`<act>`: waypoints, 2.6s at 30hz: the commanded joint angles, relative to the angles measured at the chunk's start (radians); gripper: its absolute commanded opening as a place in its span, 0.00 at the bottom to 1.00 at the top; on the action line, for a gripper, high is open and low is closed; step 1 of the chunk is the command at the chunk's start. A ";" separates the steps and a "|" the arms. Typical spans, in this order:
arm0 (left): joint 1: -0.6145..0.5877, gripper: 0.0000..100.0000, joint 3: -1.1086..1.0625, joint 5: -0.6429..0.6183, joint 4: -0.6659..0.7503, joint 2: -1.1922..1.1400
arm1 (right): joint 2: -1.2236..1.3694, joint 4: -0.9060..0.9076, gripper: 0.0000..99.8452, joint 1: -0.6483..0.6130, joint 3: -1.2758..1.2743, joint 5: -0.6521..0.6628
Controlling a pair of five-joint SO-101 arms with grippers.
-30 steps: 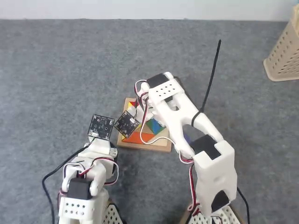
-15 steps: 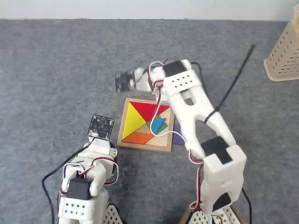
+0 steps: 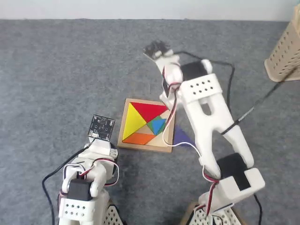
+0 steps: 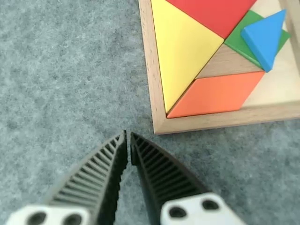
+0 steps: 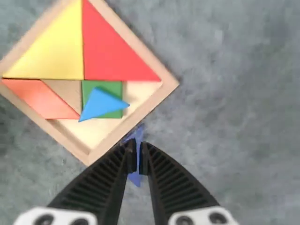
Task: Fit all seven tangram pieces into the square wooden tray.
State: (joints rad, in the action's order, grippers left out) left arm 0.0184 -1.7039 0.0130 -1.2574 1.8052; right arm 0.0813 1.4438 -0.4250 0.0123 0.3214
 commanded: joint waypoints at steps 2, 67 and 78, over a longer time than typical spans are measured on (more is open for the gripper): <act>-0.002 0.01 0.019 -0.009 -0.006 0.020 | -0.131 -0.257 0.01 0.001 -0.288 -0.028; -0.002 0.01 0.019 -0.009 -0.006 0.020 | -0.114 -0.688 0.01 -0.102 -0.624 -0.170; -0.002 0.01 0.019 -0.009 -0.006 0.020 | -0.114 -0.697 0.01 -0.059 -0.608 -0.114</act>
State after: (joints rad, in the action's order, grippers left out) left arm 0.0184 -1.7039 0.0130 -1.2574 1.8052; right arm -0.0338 0.7457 -0.5048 -0.6398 0.1788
